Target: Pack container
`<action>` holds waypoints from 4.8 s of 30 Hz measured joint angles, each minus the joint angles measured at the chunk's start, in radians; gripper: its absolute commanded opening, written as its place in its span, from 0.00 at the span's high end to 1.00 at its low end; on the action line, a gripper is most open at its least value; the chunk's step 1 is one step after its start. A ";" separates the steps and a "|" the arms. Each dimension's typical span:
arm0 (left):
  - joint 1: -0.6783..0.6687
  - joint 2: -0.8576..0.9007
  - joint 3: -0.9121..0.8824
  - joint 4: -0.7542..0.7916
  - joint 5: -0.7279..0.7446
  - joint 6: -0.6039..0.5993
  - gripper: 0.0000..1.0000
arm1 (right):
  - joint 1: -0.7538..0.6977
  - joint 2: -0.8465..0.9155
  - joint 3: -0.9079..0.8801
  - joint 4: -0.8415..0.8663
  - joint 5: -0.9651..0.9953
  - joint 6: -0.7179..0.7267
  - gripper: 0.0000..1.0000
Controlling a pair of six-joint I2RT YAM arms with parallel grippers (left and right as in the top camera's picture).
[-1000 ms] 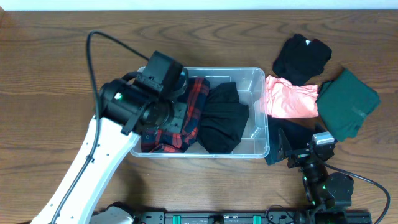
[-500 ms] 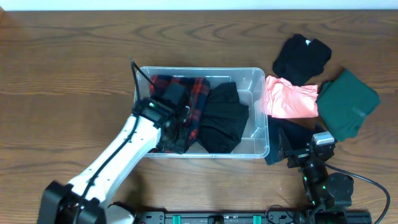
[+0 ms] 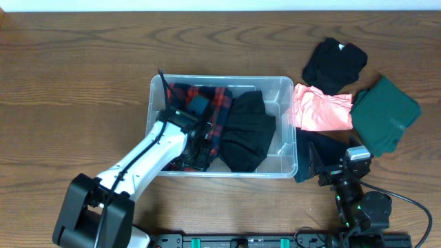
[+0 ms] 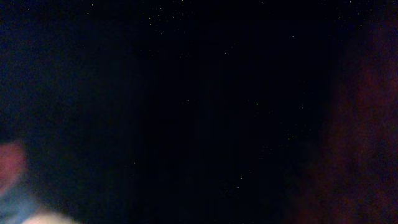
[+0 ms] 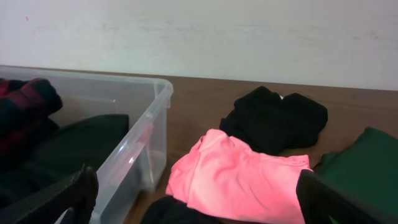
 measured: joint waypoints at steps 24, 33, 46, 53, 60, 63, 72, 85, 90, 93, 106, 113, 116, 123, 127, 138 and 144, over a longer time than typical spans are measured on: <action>-0.001 0.192 0.404 0.246 -0.050 0.021 0.46 | 0.000 0.000 0.000 0.000 0.000 0.000 0.01; -0.001 0.420 0.462 0.269 -0.043 0.014 0.47 | 0.000 0.000 0.000 0.000 0.000 0.000 0.01; 0.002 0.285 0.478 0.089 -0.050 0.006 0.50 | 0.000 0.000 0.000 0.000 0.000 0.000 0.01; 0.002 -0.055 0.492 0.047 -0.050 0.005 0.50 | 0.000 0.000 0.000 0.000 0.000 0.000 0.01; 0.002 -0.134 0.441 -0.090 -0.050 -0.028 0.50 | 0.000 0.000 0.000 0.000 0.000 0.000 0.01; 0.002 -0.124 0.290 0.008 -0.050 -0.035 0.45 | 0.000 0.000 0.000 0.000 0.000 0.000 0.01; 0.003 -0.117 -0.119 0.393 -0.045 -0.153 0.36 | 0.000 0.000 0.000 0.000 0.000 0.000 0.01; 0.110 -0.076 -0.081 0.435 0.039 0.055 0.34 | 0.000 0.000 0.000 0.000 0.000 0.000 0.01; 0.178 -0.061 -0.080 0.506 0.050 0.093 0.35 | 0.000 0.000 0.000 0.000 0.000 0.000 0.01; 0.206 -0.058 -0.079 0.515 0.059 0.097 0.35 | 0.000 0.000 0.000 0.000 0.000 0.000 0.01; 0.217 -0.057 -0.074 0.513 0.029 -0.156 0.36 | 0.000 0.000 0.000 0.000 0.000 0.000 0.01; 0.217 -0.057 -0.053 0.477 0.002 -0.260 0.34 | 0.000 0.000 0.000 0.000 0.000 0.000 0.01; 0.222 -0.058 -0.004 0.360 -0.010 -0.258 0.23 | 0.000 0.000 0.000 0.000 0.000 0.000 0.01; 0.236 -0.101 0.152 0.127 -0.050 -0.184 0.13 | 0.000 0.000 0.000 0.000 0.000 0.000 0.01; 0.236 -0.175 0.222 0.084 -0.055 -0.140 0.11 | 0.000 0.000 0.000 0.000 0.000 0.000 0.01; 0.236 -0.457 0.332 0.037 -0.077 -0.105 0.02 | 0.000 0.000 0.000 0.000 0.000 0.000 0.01; 0.236 -0.597 0.335 0.034 -0.101 -0.105 0.02 | 0.000 0.000 0.000 0.026 0.000 0.000 0.01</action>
